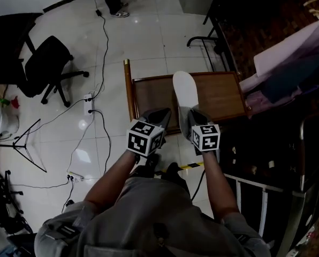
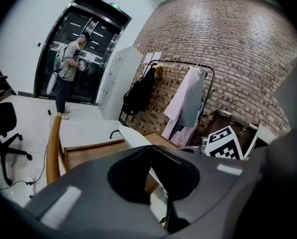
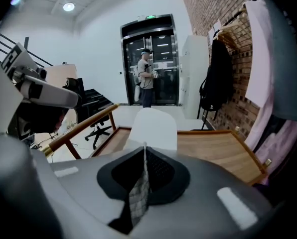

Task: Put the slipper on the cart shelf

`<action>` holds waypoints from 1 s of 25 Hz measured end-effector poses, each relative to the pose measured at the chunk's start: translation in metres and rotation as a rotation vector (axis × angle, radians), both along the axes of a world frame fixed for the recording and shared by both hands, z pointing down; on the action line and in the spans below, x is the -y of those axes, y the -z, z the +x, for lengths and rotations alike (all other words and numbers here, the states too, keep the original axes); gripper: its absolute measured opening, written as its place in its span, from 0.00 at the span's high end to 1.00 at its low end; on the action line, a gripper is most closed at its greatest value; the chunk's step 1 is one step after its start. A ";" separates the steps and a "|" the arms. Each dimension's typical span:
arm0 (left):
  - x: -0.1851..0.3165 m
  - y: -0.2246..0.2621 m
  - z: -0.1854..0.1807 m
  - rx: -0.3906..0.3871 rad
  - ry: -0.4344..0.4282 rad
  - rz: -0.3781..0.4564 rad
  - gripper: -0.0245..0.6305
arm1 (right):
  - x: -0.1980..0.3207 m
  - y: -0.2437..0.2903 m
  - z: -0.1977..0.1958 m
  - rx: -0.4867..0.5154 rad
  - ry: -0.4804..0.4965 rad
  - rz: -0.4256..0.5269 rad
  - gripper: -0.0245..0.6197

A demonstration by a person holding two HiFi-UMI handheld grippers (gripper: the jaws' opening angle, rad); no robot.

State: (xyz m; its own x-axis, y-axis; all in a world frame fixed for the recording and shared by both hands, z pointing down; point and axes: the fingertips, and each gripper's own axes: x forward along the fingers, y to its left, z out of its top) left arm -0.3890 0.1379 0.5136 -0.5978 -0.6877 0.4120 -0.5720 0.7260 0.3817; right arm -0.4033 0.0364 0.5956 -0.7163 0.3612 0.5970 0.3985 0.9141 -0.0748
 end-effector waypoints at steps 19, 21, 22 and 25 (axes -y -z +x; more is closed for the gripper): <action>0.199 0.052 0.115 0.131 -0.565 0.067 0.95 | 0.174 0.109 0.181 0.273 -0.506 -0.022 0.95; 0.220 0.057 0.142 0.137 -0.602 0.072 0.95 | 0.190 0.116 0.215 0.287 -0.540 -0.022 0.95; 0.230 0.059 0.156 0.138 -0.619 0.074 0.95 | 0.196 0.118 0.233 0.291 -0.554 -0.019 0.95; 0.256 0.063 0.207 0.139 -0.680 0.078 0.95 | 0.216 0.124 0.290 0.298 -0.604 -0.006 0.95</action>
